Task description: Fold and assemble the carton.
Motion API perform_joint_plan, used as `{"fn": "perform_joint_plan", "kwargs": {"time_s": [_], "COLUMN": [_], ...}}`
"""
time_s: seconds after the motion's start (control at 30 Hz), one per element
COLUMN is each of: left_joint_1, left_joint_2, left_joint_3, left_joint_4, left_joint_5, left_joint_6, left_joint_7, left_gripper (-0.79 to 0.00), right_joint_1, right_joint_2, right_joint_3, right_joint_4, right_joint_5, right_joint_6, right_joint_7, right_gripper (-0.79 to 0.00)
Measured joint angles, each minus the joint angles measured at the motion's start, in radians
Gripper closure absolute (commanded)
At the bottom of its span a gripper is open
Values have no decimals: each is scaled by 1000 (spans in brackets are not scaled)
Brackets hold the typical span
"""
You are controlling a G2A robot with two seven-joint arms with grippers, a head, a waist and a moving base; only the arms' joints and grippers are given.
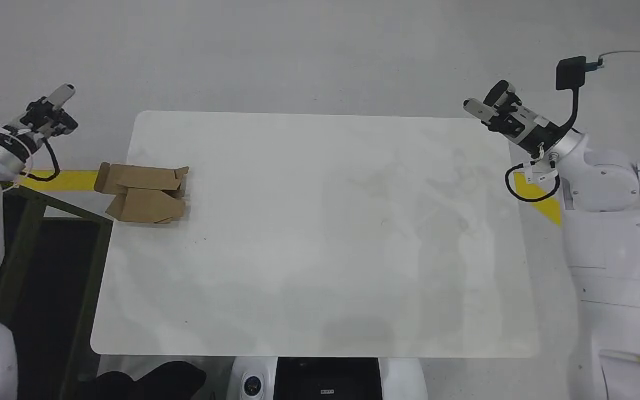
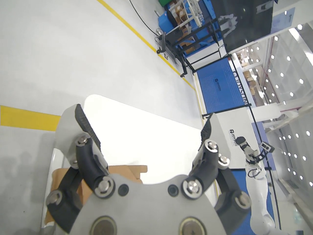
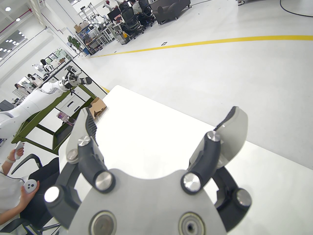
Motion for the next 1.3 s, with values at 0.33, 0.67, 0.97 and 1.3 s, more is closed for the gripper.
{"fn": "perform_joint_plan", "kwargs": {"time_s": [0.33, 0.67, 0.97, 1.3], "left_joint_1": [33, 85, 101, 91], "left_joint_2": [21, 20, 11, 2], "left_joint_3": [-19, 18, 42, 55], "left_joint_4": [56, 85, 95, 114], "left_joint_5": [74, 141, 143, 125], "left_joint_6": [127, 177, 180, 156], "left_joint_7": [22, -61, -125, -165], "left_gripper": [-785, -785, -785, -363], "right_joint_1": [0, 0, 0, 0], "right_joint_2": [0, 0, 0, 0], "right_joint_3": [0, 0, 0, 0], "right_joint_4": [0, 0, 0, 0], "right_joint_5": [0, 0, 0, 0], "right_joint_6": [0, 0, 0, 0], "right_joint_7": [0, 0, 0, 0], "right_gripper": [-785, -785, -785, -785]}}
